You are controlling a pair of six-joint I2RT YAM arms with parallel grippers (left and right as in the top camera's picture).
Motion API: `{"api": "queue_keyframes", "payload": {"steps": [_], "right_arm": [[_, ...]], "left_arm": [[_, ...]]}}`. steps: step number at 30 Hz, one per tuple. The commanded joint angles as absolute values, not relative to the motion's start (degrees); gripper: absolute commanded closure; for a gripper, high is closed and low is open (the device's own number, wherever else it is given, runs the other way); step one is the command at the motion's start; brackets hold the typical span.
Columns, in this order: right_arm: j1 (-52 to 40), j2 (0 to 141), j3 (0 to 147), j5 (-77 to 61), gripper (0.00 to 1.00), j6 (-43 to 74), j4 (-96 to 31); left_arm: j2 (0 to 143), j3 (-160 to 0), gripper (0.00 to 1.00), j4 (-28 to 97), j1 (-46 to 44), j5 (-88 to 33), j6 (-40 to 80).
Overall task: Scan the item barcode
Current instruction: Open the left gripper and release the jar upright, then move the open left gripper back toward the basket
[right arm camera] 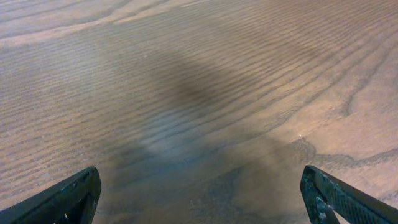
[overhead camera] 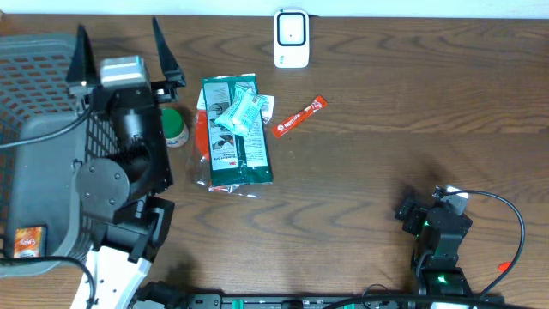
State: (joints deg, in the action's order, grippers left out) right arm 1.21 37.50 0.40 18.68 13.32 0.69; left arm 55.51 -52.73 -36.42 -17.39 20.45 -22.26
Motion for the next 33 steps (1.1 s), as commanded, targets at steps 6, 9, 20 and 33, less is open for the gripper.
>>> {"api": "queue_keyframes", "payload": {"steps": [6, 9, 20, 33], "right_arm": [[1.08, 37.52, 0.32, 19.03, 0.01, 14.79, 0.86], [1.08, 37.52, 0.32, 19.03, 0.01, 14.76, 0.89], [1.08, 37.52, 0.32, 19.00, 0.01, 14.79, 1.28], [1.08, 37.52, 0.32, 17.02, 0.01, 14.79, 2.81]], "left_arm": [[55.72, -55.53, 0.15, -32.69, -17.43, 33.23, -44.27], [55.72, -55.53, 0.15, -29.17, -17.43, 36.27, -48.62], [52.03, -55.53, 0.15, -19.64, -14.98, 40.80, -48.80], [34.76, -55.53, 0.15, 4.23, -1.76, 33.93, -35.29]]}}
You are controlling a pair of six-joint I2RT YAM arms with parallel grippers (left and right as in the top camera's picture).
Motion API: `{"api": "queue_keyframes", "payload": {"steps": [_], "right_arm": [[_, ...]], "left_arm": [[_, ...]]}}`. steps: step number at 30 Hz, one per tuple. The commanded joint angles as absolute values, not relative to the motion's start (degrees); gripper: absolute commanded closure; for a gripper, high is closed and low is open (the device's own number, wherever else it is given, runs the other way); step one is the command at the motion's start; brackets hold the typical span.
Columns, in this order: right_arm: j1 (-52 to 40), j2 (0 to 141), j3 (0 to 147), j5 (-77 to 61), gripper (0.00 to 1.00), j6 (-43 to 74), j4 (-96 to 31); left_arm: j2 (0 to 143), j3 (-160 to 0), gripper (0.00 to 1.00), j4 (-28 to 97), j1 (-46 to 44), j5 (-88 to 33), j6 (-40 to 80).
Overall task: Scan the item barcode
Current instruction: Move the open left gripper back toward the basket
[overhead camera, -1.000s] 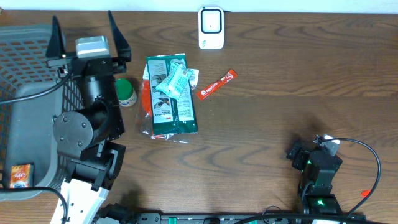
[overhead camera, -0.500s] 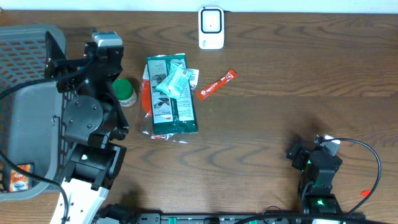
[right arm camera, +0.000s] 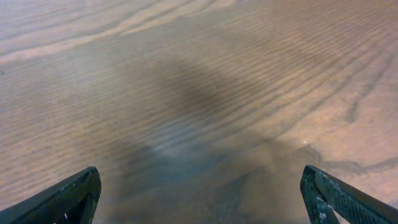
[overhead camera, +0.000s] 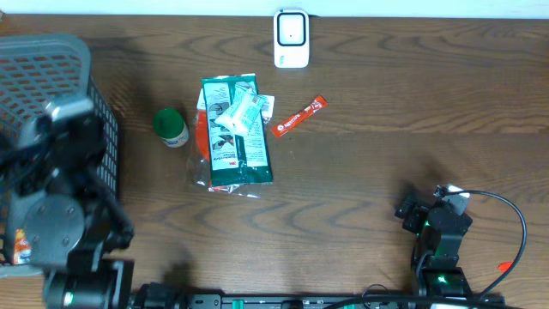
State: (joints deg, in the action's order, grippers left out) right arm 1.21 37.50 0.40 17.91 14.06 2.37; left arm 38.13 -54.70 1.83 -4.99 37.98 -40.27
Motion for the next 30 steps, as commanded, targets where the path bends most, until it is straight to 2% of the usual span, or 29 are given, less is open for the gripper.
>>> {"api": "queue_keyframes", "payload": {"steps": [1, 7, 12, 21, 30], "right_arm": [[1.08, 37.52, 0.32, 16.86, 0.01, 14.79, 2.87], [1.08, 37.52, 0.32, 16.19, 0.01, 14.79, 3.68], [1.08, 37.52, 0.32, 15.79, 0.01, 14.79, 3.90], [1.08, 37.52, 0.32, 14.70, 0.01, 14.79, 3.90], [1.08, 37.52, 0.32, 14.55, 0.01, 14.79, 3.90]], "left_arm": [[33.36, -55.53, 0.15, 5.58, -0.16, 33.08, -33.89], [27.18, -55.53, 0.15, 7.77, 8.23, 31.92, -27.66], [26.94, -55.53, 0.15, 3.62, 10.31, 31.86, -20.21], [32.05, -57.45, 0.15, 3.46, 14.22, 27.00, -20.34], [37.15, -65.80, 0.15, 10.33, 15.57, 22.79, -18.70]]}}
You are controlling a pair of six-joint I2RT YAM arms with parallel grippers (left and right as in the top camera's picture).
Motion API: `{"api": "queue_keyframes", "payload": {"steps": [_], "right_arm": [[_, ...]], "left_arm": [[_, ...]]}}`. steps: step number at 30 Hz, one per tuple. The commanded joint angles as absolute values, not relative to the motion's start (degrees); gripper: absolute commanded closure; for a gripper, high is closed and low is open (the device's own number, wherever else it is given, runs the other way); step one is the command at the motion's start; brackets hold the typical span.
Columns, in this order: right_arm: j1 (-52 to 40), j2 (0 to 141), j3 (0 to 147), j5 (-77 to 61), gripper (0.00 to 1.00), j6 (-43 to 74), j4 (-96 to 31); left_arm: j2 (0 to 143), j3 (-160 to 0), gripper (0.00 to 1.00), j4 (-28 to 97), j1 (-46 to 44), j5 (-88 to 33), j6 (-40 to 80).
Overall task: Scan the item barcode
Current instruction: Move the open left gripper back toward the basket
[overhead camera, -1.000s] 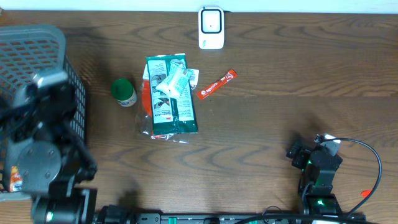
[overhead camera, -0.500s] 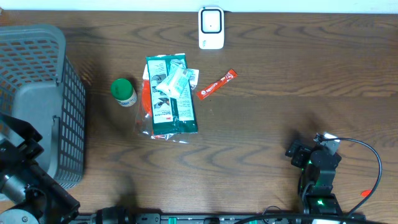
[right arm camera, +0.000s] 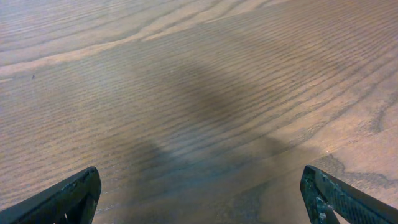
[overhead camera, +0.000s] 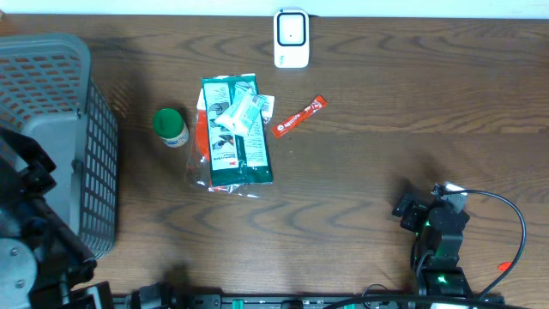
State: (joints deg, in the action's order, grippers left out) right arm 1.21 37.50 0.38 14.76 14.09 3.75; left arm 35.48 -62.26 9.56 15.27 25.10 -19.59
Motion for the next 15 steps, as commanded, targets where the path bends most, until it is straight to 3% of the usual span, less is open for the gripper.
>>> {"api": "queue_keyframes", "payload": {"steps": [1, 15], "right_arm": [[1.08, 37.52, 0.32, 14.55, 0.01, 14.79, 3.90], [1.08, 37.52, 0.32, 14.55, 0.01, 14.76, 3.42]], "left_arm": [[37.98, -66.67, 0.15, 10.83, 15.57, 22.11, -18.72], [53.95, -76.58, 0.15, 14.33, 15.57, 20.97, -15.66]]}}
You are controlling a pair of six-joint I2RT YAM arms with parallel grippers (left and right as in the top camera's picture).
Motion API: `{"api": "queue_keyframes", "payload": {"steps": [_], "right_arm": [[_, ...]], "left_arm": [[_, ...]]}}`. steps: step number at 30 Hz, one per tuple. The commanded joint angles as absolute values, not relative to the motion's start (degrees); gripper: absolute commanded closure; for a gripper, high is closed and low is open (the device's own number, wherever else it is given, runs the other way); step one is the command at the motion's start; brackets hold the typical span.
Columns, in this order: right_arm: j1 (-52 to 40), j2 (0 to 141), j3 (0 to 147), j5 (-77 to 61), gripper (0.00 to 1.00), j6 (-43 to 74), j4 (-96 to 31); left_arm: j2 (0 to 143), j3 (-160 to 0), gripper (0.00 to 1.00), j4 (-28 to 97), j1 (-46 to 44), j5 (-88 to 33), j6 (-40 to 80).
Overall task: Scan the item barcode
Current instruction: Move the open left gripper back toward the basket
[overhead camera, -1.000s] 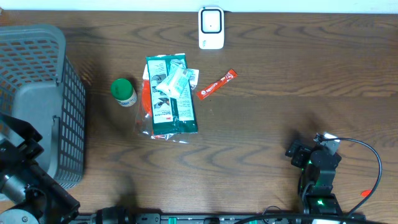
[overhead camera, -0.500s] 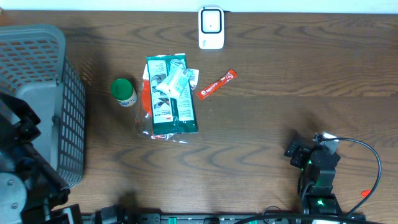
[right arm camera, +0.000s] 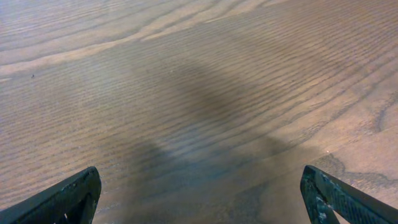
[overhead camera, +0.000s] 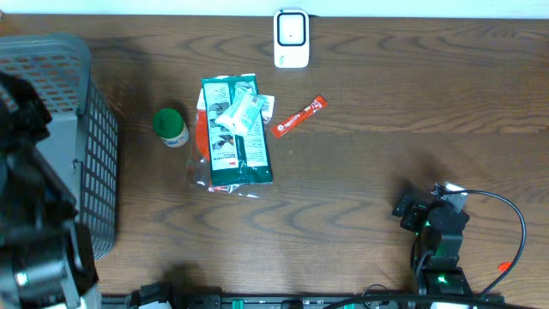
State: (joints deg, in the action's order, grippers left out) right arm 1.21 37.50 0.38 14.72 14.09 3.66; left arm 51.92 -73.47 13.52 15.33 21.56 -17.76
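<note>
The white barcode scanner [overhead camera: 291,38] stands at the table's far edge. In the middle lie a green packet [overhead camera: 240,150] with a small white packet [overhead camera: 238,112] on top, a red stick sachet [overhead camera: 300,116] and a green-capped bottle [overhead camera: 171,127]. My left arm [overhead camera: 34,215] looms dark over the far left and covers part of the grey basket [overhead camera: 96,146]; its gripper does not show. My right arm [overhead camera: 439,230] rests folded at the near right. The right gripper [right arm camera: 199,199] is open over bare wood, with nothing between its fingertips [right arm camera: 78,193].
The basket's mesh wall runs along the left side of the table. A cable [overhead camera: 513,223] loops beside the right arm's base. Wood-grain tabletop [overhead camera: 412,103] stretches between the items and the right arm.
My left arm's bulk has shifted up along the far left edge and now hides more of the basket. The right gripper and the items on the table are as they were.
At first my left gripper stood open beside the basket, near the green-capped bottle, and an orange item lay in the basket. Then the arm was over the basket, later at the far left edge, where it remains. The right gripper stayed open, hardly shifting.
</note>
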Motion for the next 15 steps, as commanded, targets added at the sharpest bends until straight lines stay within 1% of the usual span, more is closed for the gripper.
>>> {"api": "queue_keyframes", "payload": {"steps": [1, 12, 15], "right_arm": [[1.08, 37.52, 0.32, 14.55, 0.01, 14.76, 3.42], [1.08, 37.52, 0.32, 14.52, 0.01, 14.87, 3.46], [1.08, 37.52, 0.32, 14.52, 0.01, 17.21, 3.49]], "left_arm": [[54.81, -77.49, 0.15, 15.16, 15.57, 20.97, -15.33], [58.76, -83.02, 0.15, 22.00, 15.86, 21.10, -15.31], [59.64, -83.02, 0.15, 25.56, 16.12, 23.64, -15.14]]}}
